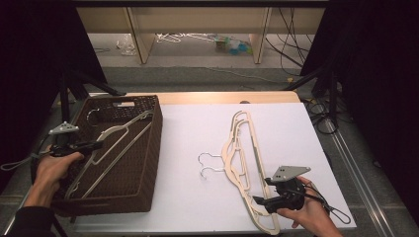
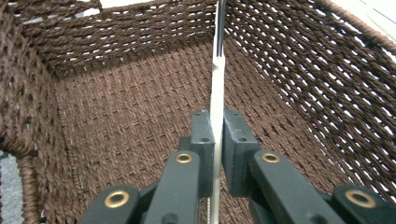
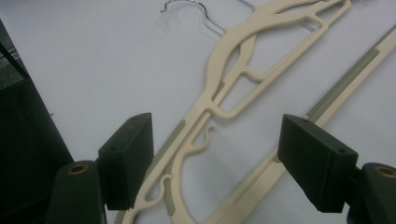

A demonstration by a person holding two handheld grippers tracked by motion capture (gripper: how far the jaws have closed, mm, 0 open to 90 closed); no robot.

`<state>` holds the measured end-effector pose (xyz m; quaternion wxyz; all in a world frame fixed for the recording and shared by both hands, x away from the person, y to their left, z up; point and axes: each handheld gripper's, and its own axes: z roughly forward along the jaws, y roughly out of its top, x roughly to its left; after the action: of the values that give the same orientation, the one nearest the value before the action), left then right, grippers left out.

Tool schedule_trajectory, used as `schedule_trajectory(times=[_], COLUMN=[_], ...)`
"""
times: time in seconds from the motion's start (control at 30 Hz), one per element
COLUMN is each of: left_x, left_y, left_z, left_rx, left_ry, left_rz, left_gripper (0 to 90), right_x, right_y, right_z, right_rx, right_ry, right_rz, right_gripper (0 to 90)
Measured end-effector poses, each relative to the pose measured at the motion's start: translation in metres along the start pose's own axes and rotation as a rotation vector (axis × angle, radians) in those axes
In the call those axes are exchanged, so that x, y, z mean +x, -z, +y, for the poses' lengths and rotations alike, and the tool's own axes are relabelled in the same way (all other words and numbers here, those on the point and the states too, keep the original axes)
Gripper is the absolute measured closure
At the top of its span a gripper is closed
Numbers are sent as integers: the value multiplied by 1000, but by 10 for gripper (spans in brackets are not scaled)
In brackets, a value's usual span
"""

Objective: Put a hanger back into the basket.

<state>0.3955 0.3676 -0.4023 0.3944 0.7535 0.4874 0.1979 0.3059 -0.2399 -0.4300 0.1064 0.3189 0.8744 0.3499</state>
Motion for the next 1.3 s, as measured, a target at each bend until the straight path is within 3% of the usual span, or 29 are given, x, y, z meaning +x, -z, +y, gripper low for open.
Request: schedule_trajectory(times=[0.03, 0.07, 0.1, 0.13, 0.17, 0.2, 0.33, 0.37, 0.43, 0.47, 0.5, 0.53, 0.63, 0.67, 0.7, 0.83, 0.87, 1.0, 1.03, 1.07, 1.13, 1.3], left_x=[3, 3, 8, 8, 8, 12, 17, 18, 20, 20, 22, 22, 19, 15, 16, 19, 18, 17, 14, 13, 5, -17], left_y=[-1, -2, -1, -2, -2, -2, -3, -3, -4, -6, -6, -7, -7, -6, -6, -3, -3, 5, 6, 8, 13, 24], left_z=[0, 0, 1, 0, -1, 0, 0, -1, -2, -4, -4, -5, -5, -5, -5, -7, -9, -8, -7, -6, -3, 7], left_rx=[-9, -10, 0, -6, -4, 14, 34, 48, 57, 54, 67, 62, 75, 90, 100, 100, 82, 54, 37, 17, -24, -87], left_ry=[-19, -1, -56, -24, -21, -56, -59, -43, -52, -19, -34, -8, 4, 23, -4, 10, 54, 65, 86, 73, 98, 80], left_rz=[4, 14, 18, 29, 37, 43, 77, 88, 118, 130, 136, 147, 173, 207, 212, 241, 257, 265, 257, 237, 227, 174], left_gripper=[831, 826, 822, 818, 818, 817, 804, 800, 792, 790, 788, 785, 772, 750, 741, 695, 674, 653, 648, 639, 608, 524], right_x=[0, 0, 0, 0, 0, 0, 0, 0, 0, 0, 0, 0, -1, -1, -1, 0, 0, -1, -1, -1, 0, 0], right_y=[0, 0, 0, 0, -1, -1, -1, -1, -1, -1, -1, -1, -1, -1, -1, -2, -2, -1, -2, -2, -1, -1], right_z=[0, 0, 0, 0, 0, 0, -1, -1, -1, -1, 0, -1, -1, -1, -1, -1, -1, -1, 0, 0, 0, 0], right_rx=[0, -1, -3, -2, -3, -1, 0, 0, 0, -1, 1, 1, 8, 5, 10, 14, 12, 9, 8, 6, 5, -2], right_ry=[0, 0, 2, 0, -1, -3, -8, -7, -7, -8, -14, -12, -4, -5, -3, -3, 5, -2, -4, -3, -11, -8], right_rz=[0, 0, -2, 0, 1, 1, 3, 1, 2, 3, 6, 6, 6, 4, 7, 9, 9, 8, 8, 10, 12, 5], right_gripper=[277, 277, 277, 277, 277, 277, 277, 277, 277, 277, 275, 275, 275, 275, 275, 275, 275, 275, 275, 275, 275, 275])
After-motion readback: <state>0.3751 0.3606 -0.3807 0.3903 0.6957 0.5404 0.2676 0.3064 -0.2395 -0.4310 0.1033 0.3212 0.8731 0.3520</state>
